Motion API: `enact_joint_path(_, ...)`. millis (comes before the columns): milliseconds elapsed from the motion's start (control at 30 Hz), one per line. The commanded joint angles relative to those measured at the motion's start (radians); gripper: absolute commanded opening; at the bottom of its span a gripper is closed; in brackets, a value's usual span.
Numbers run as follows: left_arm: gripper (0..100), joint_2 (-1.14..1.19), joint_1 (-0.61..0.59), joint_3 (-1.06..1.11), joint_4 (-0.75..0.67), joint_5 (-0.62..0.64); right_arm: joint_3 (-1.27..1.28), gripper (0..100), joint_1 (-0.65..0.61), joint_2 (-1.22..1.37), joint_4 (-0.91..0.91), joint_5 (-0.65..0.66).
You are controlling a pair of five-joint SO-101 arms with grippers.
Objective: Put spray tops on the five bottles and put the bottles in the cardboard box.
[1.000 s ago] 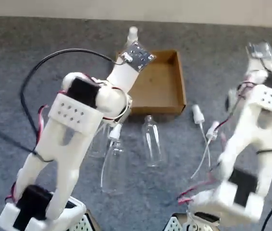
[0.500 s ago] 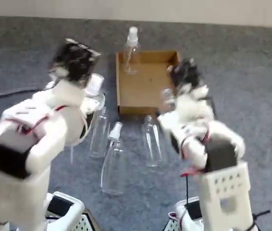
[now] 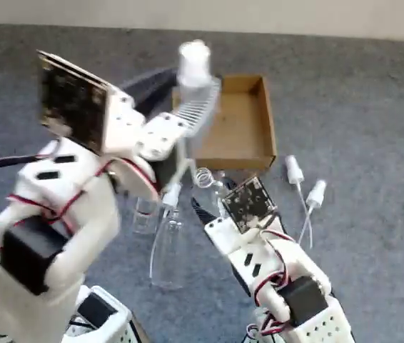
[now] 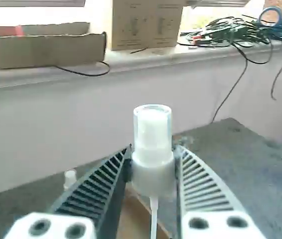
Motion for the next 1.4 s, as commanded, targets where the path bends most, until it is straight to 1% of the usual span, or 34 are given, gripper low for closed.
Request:
enact_joint_path(0,5,-0.007,0.051,0.099,-0.140,0.008,-0.004,0.5,-0.013,-0.051,-0.027,-0.021)
enact_joint_path(133,3,-0.008,0.048,0.196,-0.213,0.006,-0.004,0.5,-0.012,-0.074,-0.025,-0.023)
enact_joint_path(233,1,-0.008,0.016,0.216,-0.249,0.006,-0.004,0.5,-0.012,-0.074,-0.025,-0.021)
enact_joint_path(367,1,-0.008,-0.039,0.209,-0.261,0.006,-0.004,0.5,-0.013,-0.074,-0.025,-0.021)
enact_joint_path(467,1,-0.008,-0.054,0.213,-0.261,0.006,-0.004,0.5,-0.013,-0.074,-0.025,-0.021)
enact_joint_path(733,1,-0.008,-0.044,0.225,-0.255,0.011,-0.005,0.5,-0.010,-0.074,-0.025,-0.026)
enact_joint_path(867,1,-0.016,-0.042,0.314,-0.249,0.014,-0.007,0.5,-0.010,-0.074,-0.031,-0.028)
enact_joint_path(1033,1,-0.018,0.010,0.432,-0.250,0.014,-0.008,0.5,-0.008,-0.068,-0.087,-0.028)
enact_joint_path(1167,1,-0.019,0.031,0.481,-0.249,0.014,-0.048,0.5,-0.007,-0.067,-0.090,-0.115)
enact_joint_path(1267,1,-0.019,0.031,0.499,-0.249,0.014,-0.093,0.5,-0.005,-0.067,-0.081,-0.120)
enact_joint_path(1367,1,-0.031,0.027,0.509,-0.249,0.014,-0.110,0.5,0.025,-0.067,-0.047,-0.120)
